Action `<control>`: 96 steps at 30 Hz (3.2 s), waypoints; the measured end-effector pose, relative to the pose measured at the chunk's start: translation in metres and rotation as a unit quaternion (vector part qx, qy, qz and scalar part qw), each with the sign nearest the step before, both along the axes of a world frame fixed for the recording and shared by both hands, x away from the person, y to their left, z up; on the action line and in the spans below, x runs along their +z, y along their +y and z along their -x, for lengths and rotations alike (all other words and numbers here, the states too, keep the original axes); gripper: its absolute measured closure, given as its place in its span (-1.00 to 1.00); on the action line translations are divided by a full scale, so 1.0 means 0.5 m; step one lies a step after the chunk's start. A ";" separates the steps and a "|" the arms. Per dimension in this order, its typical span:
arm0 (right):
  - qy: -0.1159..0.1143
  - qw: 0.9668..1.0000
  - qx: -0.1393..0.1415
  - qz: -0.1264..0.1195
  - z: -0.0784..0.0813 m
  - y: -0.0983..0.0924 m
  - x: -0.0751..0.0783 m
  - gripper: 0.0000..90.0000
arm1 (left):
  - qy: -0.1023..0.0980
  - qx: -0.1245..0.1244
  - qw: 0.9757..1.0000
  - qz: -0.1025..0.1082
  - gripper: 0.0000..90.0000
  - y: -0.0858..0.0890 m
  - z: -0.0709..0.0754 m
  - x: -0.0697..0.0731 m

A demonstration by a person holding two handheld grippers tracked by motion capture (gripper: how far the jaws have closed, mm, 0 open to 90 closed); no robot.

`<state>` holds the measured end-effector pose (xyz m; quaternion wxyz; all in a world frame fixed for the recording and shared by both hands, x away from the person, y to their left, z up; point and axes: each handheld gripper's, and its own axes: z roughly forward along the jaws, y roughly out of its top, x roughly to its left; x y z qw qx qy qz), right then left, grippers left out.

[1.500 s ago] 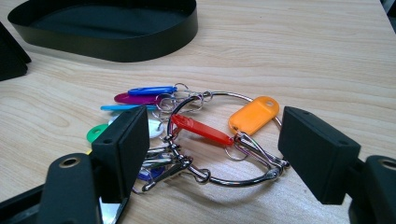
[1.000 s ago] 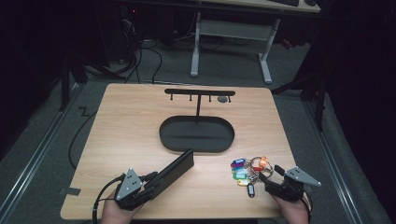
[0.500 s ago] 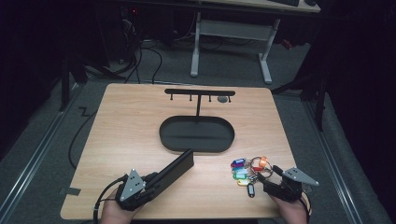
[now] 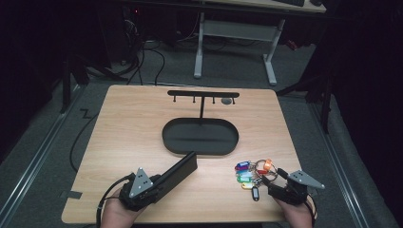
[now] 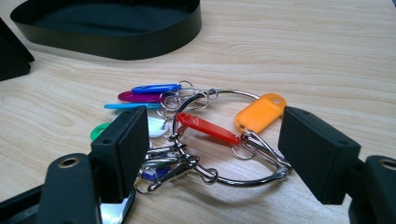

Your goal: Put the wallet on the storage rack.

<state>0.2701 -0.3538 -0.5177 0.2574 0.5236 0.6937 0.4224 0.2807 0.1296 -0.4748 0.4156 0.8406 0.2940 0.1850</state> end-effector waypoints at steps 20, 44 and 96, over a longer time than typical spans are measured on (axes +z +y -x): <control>-0.017 1.000 0.007 -0.021 0.004 -0.016 0.012 -0.44 | 0.096 -0.014 0.990 -0.103 0.44 -0.035 -0.053 0.054; -0.011 1.000 0.012 -0.023 0.001 -0.010 0.011 -0.44 | 0.120 -0.046 0.982 -0.135 0.65 -0.054 -0.066 0.065; -0.023 0.999 0.025 -0.003 0.031 -0.027 0.012 -0.40 | -0.136 -0.141 0.949 -0.246 0.66 -0.207 -0.181 0.139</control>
